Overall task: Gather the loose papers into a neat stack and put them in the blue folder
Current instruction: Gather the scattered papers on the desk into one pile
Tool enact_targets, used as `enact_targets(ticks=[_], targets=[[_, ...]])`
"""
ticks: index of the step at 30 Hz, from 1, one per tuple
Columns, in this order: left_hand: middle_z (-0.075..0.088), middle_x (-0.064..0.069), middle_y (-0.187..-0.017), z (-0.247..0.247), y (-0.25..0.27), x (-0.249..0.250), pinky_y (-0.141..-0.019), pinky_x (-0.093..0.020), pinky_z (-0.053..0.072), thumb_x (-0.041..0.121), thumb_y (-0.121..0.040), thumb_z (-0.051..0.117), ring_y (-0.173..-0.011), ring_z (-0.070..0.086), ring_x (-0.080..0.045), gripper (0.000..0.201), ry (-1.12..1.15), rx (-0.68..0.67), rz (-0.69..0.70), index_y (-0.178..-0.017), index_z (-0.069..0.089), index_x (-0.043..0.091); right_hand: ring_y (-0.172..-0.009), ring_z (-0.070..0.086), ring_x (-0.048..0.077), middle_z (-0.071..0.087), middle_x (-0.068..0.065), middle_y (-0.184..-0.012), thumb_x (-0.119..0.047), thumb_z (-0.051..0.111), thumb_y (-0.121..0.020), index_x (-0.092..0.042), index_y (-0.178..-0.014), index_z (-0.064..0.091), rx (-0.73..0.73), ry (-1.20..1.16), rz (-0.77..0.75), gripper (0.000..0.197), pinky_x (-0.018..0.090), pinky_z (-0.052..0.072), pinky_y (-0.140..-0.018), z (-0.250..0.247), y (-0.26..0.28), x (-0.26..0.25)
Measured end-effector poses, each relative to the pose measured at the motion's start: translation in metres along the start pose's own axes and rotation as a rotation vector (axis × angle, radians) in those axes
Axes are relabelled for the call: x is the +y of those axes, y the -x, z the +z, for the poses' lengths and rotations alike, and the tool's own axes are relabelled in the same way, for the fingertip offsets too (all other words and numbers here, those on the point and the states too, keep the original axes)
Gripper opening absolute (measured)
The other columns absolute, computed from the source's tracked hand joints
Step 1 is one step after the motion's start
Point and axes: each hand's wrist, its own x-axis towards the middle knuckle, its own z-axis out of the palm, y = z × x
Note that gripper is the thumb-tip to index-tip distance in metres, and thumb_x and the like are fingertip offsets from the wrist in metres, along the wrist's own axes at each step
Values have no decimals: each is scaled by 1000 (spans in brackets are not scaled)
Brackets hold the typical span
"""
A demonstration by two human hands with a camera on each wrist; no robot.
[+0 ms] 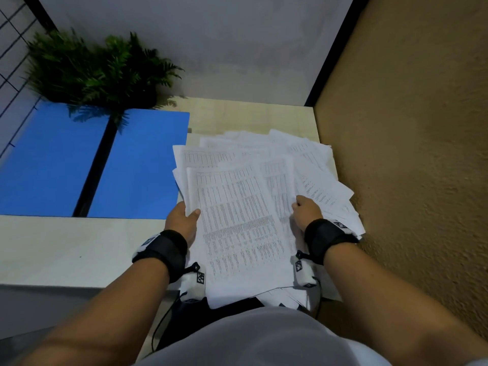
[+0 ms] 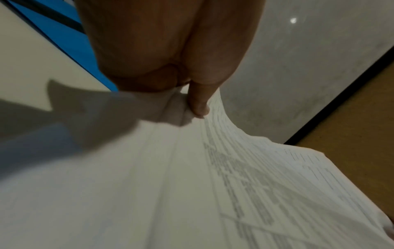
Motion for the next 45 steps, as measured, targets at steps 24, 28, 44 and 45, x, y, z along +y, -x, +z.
enact_targets(ticks=[24, 28, 44, 45], targets=[[68, -12, -108, 22, 6, 31, -89, -49, 56, 30, -93, 60, -100, 66, -35, 19, -59, 43, -13, -108, 60, 18, -90, 51, 21, 55, 9, -95, -9, 46, -96, -7, -95, 55, 133, -199, 72, 9, 25, 39, -77, 5, -13, 5], [69, -11, -105, 21, 6, 26, -87, -40, 55, 35, -91, 61, -95, 66, -32, 34, -65, -36, -98, -112, 64, 8, -91, 48, 19, 49, 7, -101, -12, 43, -98, -10, -104, 41, 188, -348, 139, 7, 26, 40, -81, 10, -10, 7], [60, -31, -119, 30, 17, 19, -87, -47, 54, 48, -95, 53, -100, 64, -44, 49, -127, -112, -136, -118, 61, 6, -118, 61, 27, 65, 6, -124, -14, 79, -78, -13, -128, 56, -245, -603, 81, 55, 44, 47, -103, 41, 19, -6], [61, -28, -117, 29, 14, 15, -82, -45, 57, 61, -85, 60, -92, 66, -40, 56, -148, -76, -112, -111, 65, 12, -117, 61, 29, 66, 8, -121, -4, 76, -79, -12, -126, 57, -244, -618, 86, 51, 44, 47, -102, 39, 18, -5]])
